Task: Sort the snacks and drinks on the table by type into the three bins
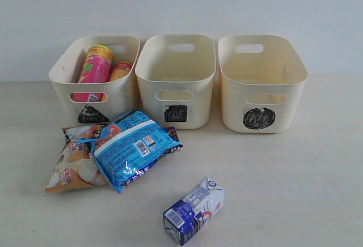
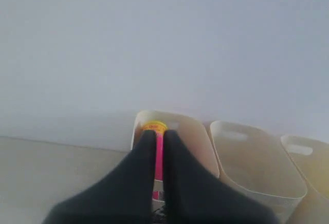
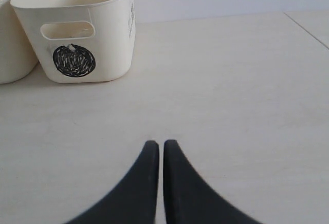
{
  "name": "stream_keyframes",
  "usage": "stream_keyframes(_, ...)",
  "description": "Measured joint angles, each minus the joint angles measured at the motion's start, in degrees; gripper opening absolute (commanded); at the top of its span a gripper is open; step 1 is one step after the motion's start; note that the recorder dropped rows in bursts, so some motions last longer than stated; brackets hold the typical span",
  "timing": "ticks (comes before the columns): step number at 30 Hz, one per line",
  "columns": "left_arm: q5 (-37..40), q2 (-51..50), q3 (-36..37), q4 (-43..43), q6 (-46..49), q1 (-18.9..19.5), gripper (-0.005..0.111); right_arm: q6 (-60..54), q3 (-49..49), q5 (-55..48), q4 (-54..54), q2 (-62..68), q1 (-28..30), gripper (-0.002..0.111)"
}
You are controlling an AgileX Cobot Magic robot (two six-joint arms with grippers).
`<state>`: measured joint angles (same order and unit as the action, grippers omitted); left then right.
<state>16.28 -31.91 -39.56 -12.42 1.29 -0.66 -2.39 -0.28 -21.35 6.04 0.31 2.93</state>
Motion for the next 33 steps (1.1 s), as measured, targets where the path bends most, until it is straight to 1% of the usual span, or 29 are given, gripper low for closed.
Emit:
stream_keyframes(6, 0.0, 11.0, 6.8, 0.0, -0.1, 0.0, 0.004, 0.0, 0.0, 0.0, 0.0, 0.0, 0.0, 0.001)
stream_keyframes(12, 0.0, 17.7, 14.0, 0.0, 0.2, 0.0, 0.004, 0.0, 0.0, 0.0, 0.0, 0.0, 0.0, 0.001)
stream_keyframes(16, 0.2, 22.1, 17.4, 0.0, 0.2, 0.0, 0.004, 0.0, 0.0, 0.0, 0.0, 0.0, 0.0, 0.001)
stream_keyframes(21, 0.2, 25.6, 20.5, 0.1, 0.8, -0.8, 0.004, 0.0, 0.0, 0.0, -0.1, 0.0, 0.0, 0.001)
stream_keyframes(25, 0.0, 26.2, 23.2, 0.1, 0.8, -1.0, 0.004, -0.6, 0.0, 0.5, -2.7, 0.0, 0.0, 0.001)
stream_keyframes(28, 0.0, 26.3, 23.7, 0.1, 1.4, -1.0, 0.004, -0.7, 0.3, 5.7, -4.2, 0.0, 0.0, 0.001)
stream_keyframes(33, 0.0, 26.3, 23.7, 0.1, 1.8, -1.0, 0.004, -0.8, 0.4, 22.5, -5.6, 0.0, 0.0, 0.001)
